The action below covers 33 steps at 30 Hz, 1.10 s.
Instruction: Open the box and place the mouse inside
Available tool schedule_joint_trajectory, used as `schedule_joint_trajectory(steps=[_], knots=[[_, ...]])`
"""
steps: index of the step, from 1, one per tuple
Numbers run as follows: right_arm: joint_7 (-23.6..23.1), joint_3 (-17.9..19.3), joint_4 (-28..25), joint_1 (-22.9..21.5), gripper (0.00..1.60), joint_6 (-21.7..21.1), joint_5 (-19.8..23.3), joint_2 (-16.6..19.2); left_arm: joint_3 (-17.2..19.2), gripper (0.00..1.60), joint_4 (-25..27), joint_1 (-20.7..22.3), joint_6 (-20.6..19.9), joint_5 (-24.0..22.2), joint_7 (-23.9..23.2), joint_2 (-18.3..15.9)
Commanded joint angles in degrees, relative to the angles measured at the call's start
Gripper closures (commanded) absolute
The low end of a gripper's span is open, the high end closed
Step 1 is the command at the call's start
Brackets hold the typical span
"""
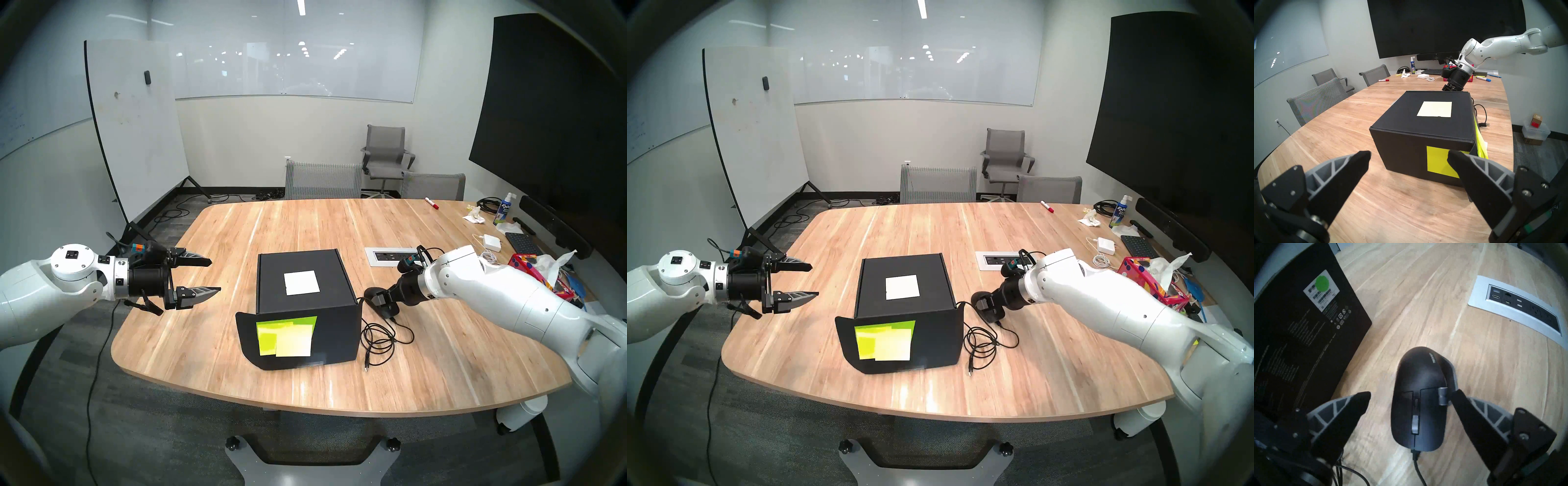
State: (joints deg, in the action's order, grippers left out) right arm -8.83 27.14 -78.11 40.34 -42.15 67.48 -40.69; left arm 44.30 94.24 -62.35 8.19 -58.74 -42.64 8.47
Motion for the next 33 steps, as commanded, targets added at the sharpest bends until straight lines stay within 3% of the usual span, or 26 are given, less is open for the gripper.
schedule_joint_trajectory(steps=[1, 15, 26, 33], knots=[[1.83, 1.52, -3.03, -0.58, 0.0, -0.91, 1.27, 1.14, 0.72, 0.0, 0.01, 0.71, 0.42, -0.35, -0.17, -0.11], [5.47, 2.75, -7.29, -3.19, 0.0, -6.56, 1.71, 1.92, 0.6, 0.0, 0.03, 0.81, 0.39, -0.33, -0.11, -0.13], [8.29, 5.75, -15.03, -6.58, 0.0, -12.85, 2.01, 5.95, 0.51, 0.0, 0.06, 0.87, 0.34, -0.28, -0.04, -0.14], [8.98, 6.55, -16.86, -8.69, 0.0, -12.85, 2.77, 5.46, 0.46, 0.0, 0.05, 0.92, 0.37, -0.31, -0.06, -0.15]])
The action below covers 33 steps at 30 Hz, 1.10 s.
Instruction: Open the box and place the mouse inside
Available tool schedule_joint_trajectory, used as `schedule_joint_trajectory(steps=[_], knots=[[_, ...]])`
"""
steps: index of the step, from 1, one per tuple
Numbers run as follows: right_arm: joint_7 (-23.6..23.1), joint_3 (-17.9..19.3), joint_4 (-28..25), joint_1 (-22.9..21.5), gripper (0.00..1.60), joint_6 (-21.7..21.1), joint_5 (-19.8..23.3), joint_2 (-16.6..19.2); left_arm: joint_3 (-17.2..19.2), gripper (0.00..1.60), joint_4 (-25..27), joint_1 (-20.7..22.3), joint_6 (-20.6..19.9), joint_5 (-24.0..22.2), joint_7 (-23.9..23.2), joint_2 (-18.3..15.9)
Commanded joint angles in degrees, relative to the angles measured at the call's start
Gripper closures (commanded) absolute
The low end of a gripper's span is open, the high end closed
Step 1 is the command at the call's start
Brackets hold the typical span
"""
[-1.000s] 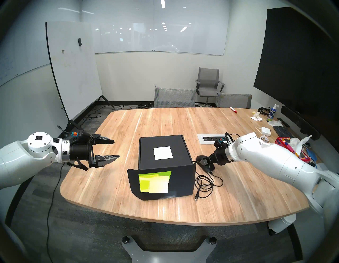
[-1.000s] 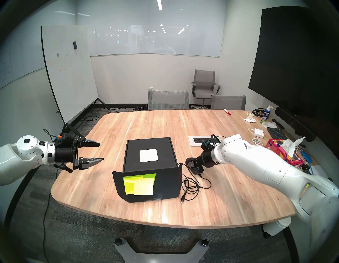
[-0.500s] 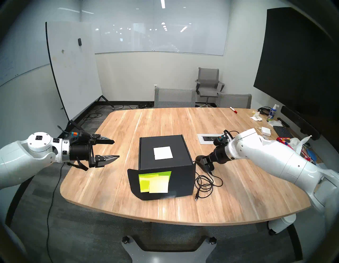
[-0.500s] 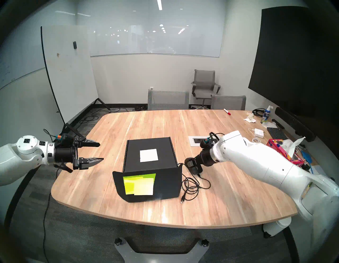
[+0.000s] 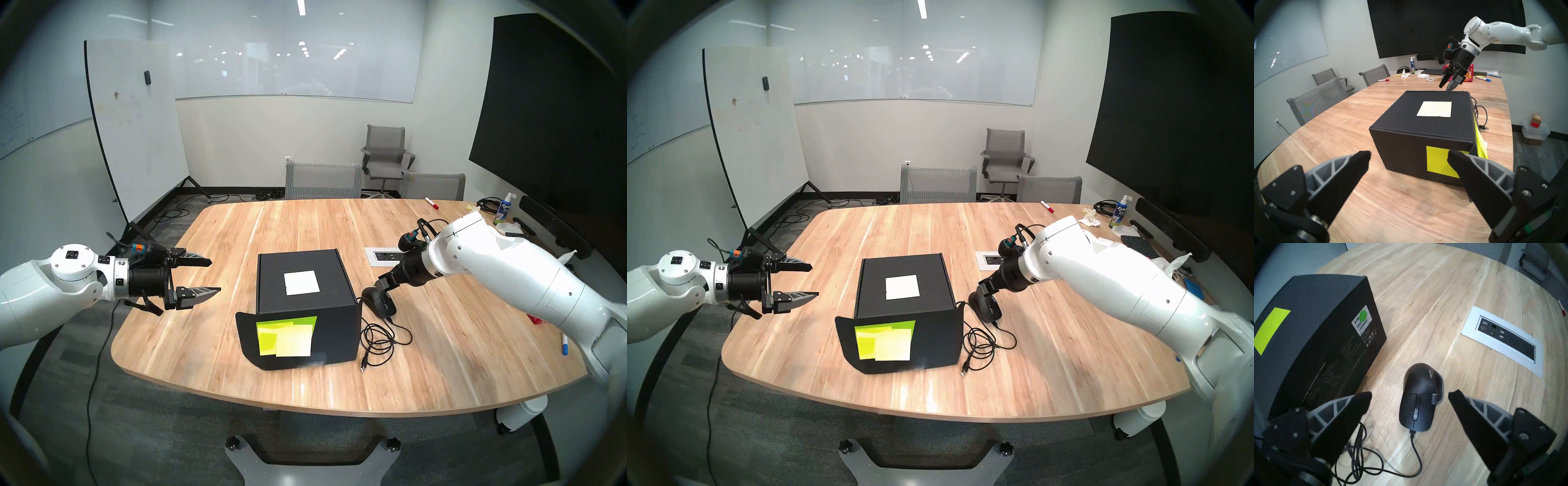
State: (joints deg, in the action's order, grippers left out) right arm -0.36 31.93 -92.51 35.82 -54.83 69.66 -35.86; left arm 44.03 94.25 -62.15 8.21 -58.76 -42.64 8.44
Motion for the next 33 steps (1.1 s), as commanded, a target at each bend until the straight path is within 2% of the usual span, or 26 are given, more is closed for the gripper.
schedule_joint_trajectory(steps=[1, 12, 13, 14, 15, 16, 17, 25, 29, 33], knots=[[0.63, 1.65, -2.47, -4.51, 0.0, -0.17, 0.82, 0.37, 0.72, 0.0, 0.04, 0.73, 0.36, -0.3, -0.07, -0.11], [-0.95, -0.24, 0.55, -7.74, 0.0, -0.17, 1.58, -5.08, 0.63, 0.0, 0.02, 0.82, 0.4, -0.34, -0.09, -0.12], [-1.11, -0.63, 0.95, -8.08, 0.15, -0.17, 1.82, -5.46, 0.62, 0.0, 0.02, 0.82, 0.4, -0.35, -0.09, -0.12], [-1.11, -0.63, 0.95, -8.08, 0.15, -0.17, 1.82, -5.46, 0.62, 0.0, 0.02, 0.82, 0.4, -0.35, -0.09, -0.12], [-1.5, -1.28, 1.59, -8.6, 1.1, -0.17, 1.97, -6.17, 0.61, 0.0, 0.02, 0.84, 0.41, -0.35, -0.1, -0.12], [-1.65, -1.58, 1.79, -8.78, 1.54, -0.17, 2.12, -6.4, 0.6, 0.0, 0.01, 0.85, 0.42, -0.36, -0.1, -0.12], [-1.77, -1.99, 2.02, -9.07, 1.6, -0.17, 2.32, -6.69, 0.59, 0.0, 0.01, 0.86, 0.42, -0.36, -0.1, -0.12], [-1.05, -4.02, 2.01, -10.1, 1.6, -0.17, 5.41, -8.2, 0.53, 0.0, 0.01, 0.91, 0.42, -0.37, -0.1, -0.13], [0.19, -4.71, 0.74, -10.46, 1.6, -0.17, 7.57, -7.81, 0.5, 0.0, 0.01, 0.93, 0.42, -0.37, -0.09, -0.13], [3.54, -5.29, -1.76, -10.73, 1.6, -0.17, 11.25, -6.23, 0.47, 0.0, 0.01, 0.96, 0.43, -0.37, -0.09, -0.14]])
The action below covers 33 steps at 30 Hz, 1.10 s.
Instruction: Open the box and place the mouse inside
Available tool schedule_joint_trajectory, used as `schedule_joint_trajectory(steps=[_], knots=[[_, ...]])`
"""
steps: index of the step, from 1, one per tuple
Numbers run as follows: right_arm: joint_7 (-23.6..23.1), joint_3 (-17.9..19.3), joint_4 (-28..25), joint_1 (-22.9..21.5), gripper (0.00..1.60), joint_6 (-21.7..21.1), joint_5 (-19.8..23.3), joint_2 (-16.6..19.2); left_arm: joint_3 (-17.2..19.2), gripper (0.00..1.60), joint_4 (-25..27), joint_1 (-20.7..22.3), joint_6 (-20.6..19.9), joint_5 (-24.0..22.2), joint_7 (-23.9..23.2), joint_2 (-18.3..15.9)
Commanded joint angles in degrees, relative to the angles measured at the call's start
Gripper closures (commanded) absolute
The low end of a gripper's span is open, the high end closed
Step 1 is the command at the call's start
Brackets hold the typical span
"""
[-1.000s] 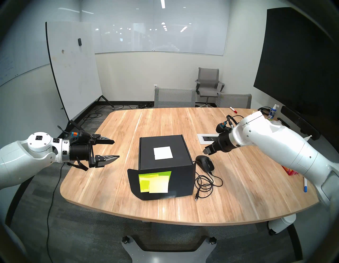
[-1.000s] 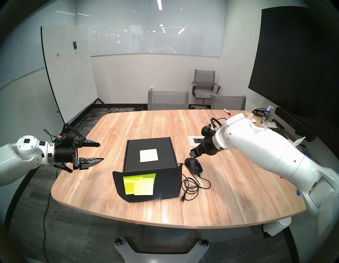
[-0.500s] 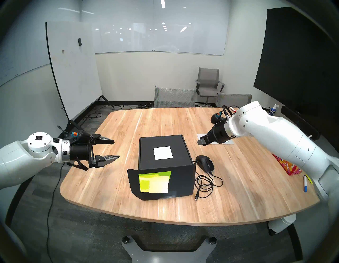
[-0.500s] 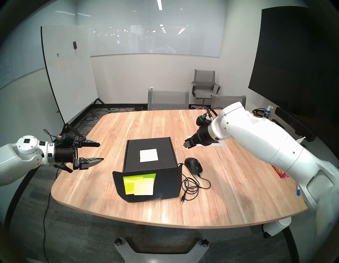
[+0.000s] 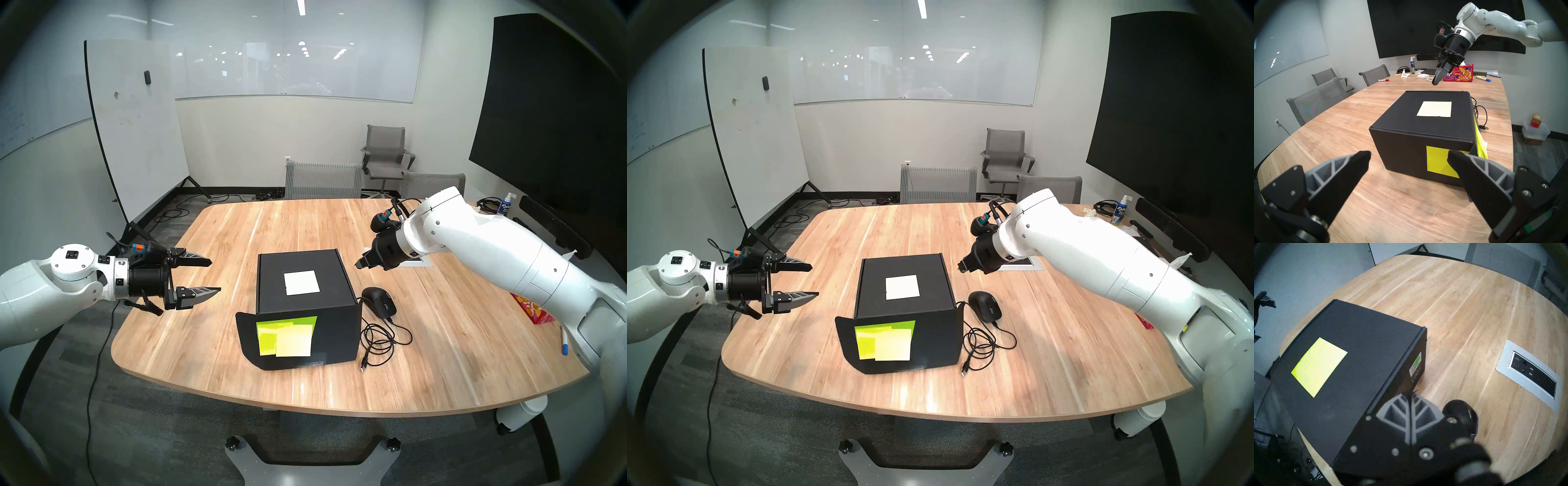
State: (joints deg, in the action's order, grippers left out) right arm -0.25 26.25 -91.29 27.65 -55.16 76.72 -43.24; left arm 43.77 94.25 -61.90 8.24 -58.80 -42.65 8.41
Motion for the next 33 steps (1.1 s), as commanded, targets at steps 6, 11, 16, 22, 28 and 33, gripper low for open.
schedule_joint_trajectory(steps=[6, 11, 16, 22, 28, 33], knots=[[8.1, -0.87, -4.58, -3.68, 1.6, 0.16, 8.49, 2.38, 0.69, 0.0, 0.01, 0.74, 0.41, -0.35, -0.09, -0.11], [10.94, -2.09, -5.15, -4.98, 1.6, 0.16, 11.49, 2.77, 0.67, 0.0, 0.01, 0.77, 0.43, -0.36, -0.1, -0.11], [12.51, -3.2, -5.18, -6.14, 1.6, 0.16, 13.45, 2.65, 0.64, 0.0, 0.01, 0.79, 0.43, -0.36, -0.1, -0.12], [15.96, -4.66, -6.49, -7.65, 1.6, 0.16, 17.24, 2.95, 0.59, 0.0, 0.01, 0.84, 0.43, -0.37, -0.09, -0.12], [18.84, -5.25, -8.14, -8.48, 1.6, 0.16, 20.16, 3.56, 0.56, 0.0, 0.01, 0.86, 0.43, -0.37, -0.09, -0.13], [23.92, -5.65, -10.51, -8.94, 1.6, 0.16, 24.92, 4.21, 0.53, 0.0, 0.01, 0.89, 0.44, -0.38, -0.09, -0.13]])
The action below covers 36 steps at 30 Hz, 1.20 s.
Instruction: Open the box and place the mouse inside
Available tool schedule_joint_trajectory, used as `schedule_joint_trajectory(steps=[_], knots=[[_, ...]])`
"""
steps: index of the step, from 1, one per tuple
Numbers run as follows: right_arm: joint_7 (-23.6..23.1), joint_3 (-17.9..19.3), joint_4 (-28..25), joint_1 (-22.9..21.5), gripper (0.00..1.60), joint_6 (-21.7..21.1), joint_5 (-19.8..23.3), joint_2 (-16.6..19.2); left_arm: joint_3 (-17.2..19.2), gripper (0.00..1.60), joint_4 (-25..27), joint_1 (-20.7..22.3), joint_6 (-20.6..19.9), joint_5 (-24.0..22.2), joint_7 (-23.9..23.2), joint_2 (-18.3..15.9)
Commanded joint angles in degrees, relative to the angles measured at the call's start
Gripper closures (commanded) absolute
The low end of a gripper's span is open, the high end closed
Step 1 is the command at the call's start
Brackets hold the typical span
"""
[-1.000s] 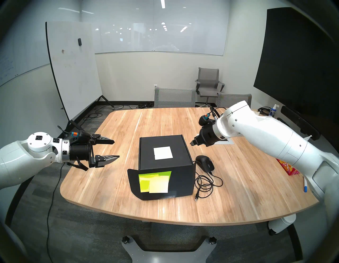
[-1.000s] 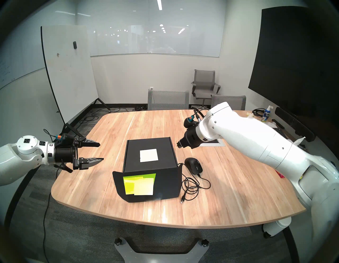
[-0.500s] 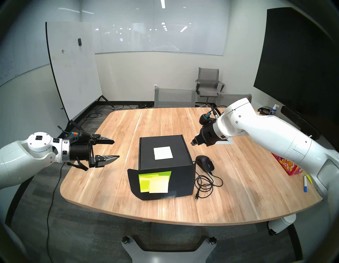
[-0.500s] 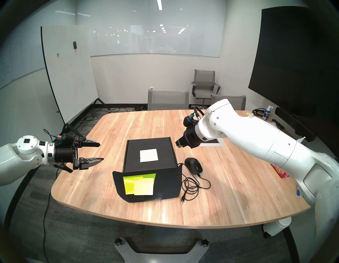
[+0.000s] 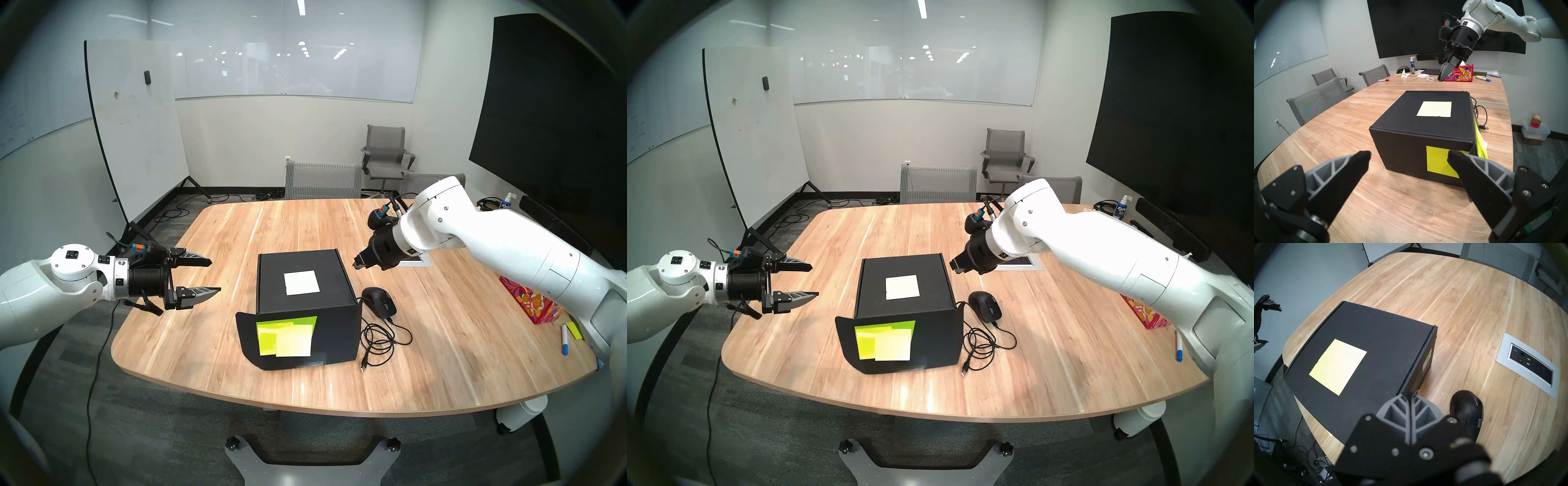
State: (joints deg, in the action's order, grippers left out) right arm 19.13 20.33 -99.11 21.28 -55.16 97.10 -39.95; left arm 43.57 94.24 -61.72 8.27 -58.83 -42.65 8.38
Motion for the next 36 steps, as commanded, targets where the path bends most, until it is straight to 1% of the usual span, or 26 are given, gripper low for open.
schedule_joint_trajectory(steps=[1, 2, 4, 6, 8, 9, 11, 12, 13, 14, 15, 16, 19, 21, 22, 24, 28, 31, 32, 36], knots=[[5.35, 0.37, -3.14, -2.47, 1.6, 0.16, 5.21, 1.03, 0.73, 0.0, 0.01, 0.71, 0.41, -0.34, -0.09, -0.1], [5.35, 0.37, -3.14, -2.47, 1.6, 0.16, 5.21, 1.03, 0.73, 0.0, 0.01, 0.71, 0.41, -0.34, -0.09, -0.1], [8.49, 0.54, -4.42, -2.32, 1.6, 0.16, 7.92, 1.25, 0.71, 0.0, 0.01, 0.73, 0.42, -0.35, -0.09, -0.1], [9.19, 0.62, -4.76, -2.19, 1.6, 0.16, 8.47, 1.28, 0.71, 0.0, 0.01, 0.73, 0.42, -0.35, -0.09, -0.1], [11.18, 0.55, -5.4, -2.18, 1.6, 0.16, 10.17, 1.29, 0.69, 0.0, 0.01, 0.74, 0.43, -0.36, -0.1, -0.1], [13.22, 0.45, -6.02, -2.26, 1.6, 0.16, 11.85, 1.25, 0.68, 0.0, 0.01, 0.75, 0.43, -0.36, -0.1, -0.11], [14.04, 0.42, -6.33, -2.29, 1.6, 0.16, 12.48, 1.25, 0.68, 0.0, 0.01, 0.76, 0.43, -0.36, -0.1, -0.11], [16.12, 0.35, -7.01, -2.33, 1.6, 0.16, 14.02, 1.13, 0.67, 0.0, 0.01, 0.76, 0.43, -0.36, -0.1, -0.11], [16.12, 0.35, -7.01, -2.33, 1.6, 0.16, 14.02, 1.13, 0.67, 0.0, 0.01, 0.76, 0.43, -0.36, -0.1, -0.11], [17.09, 0.32, -7.38, -2.31, 1.6, 0.16, 14.81, 1.08, 0.66, 0.0, 0.01, 0.77, 0.44, -0.37, -0.1, -0.11], [19.32, 0.23, -8.32, -2.15, 1.6, 0.16, 16.49, 1.05, 0.65, 0.0, 0.01, 0.78, 0.44, -0.37, -0.1, -0.11], [20.19, 0.17, -8.83, -2.06, 1.6, 0.31, 17.15, 1.11, 0.65, 0.0, 0.01, 0.78, 0.44, -0.37, -0.1, -0.11], [22.61, -0.02, -10.03, -1.97, 1.6, 1.37, 19.0, 1.24, 0.63, 0.0, 0.01, 0.79, 0.44, -0.37, -0.09, -0.11], [25.21, -0.18, -11.18, -2.0, 1.6, 2.39, 21.06, 1.34, 0.62, 0.0, 0.0, 0.81, 0.44, -0.37, -0.1, -0.11], [25.21, -0.18, -11.18, -2.0, 1.6, 2.39, 21.06, 1.34, 0.62, 0.0, 0.0, 0.81, 0.44, -0.37, -0.1, -0.11], [27.63, -0.1, -11.88, -1.84, 1.6, 3.01, 22.88, 1.34, 0.61, 0.0, 0.0, 0.81, 0.45, -0.38, -0.1, -0.11], [31.21, -0.39, -14.01, -1.46, 1.6, 4.82, 25.37, 2.36, 0.59, 0.0, 0.0, 0.83, 0.45, -0.38, -0.1, -0.12], [32.82, -0.44, -16.44, -0.63, 1.6, 6.85, 25.15, 3.67, 0.58, 0.0, 0.0, 0.84, 0.45, -0.39, -0.1, -0.12], [32.77, -0.4, -17.15, -0.37, 1.6, 7.25, 24.41, 3.98, 0.57, 0.0, 0.0, 0.85, 0.46, -0.39, -0.1, -0.12], [33.39, -0.55, -18.36, -0.13, 1.6, 7.76, 23.63, 4.35, 0.55, 0.0, 0.0, 0.87, 0.47, -0.4, -0.11, -0.12]])
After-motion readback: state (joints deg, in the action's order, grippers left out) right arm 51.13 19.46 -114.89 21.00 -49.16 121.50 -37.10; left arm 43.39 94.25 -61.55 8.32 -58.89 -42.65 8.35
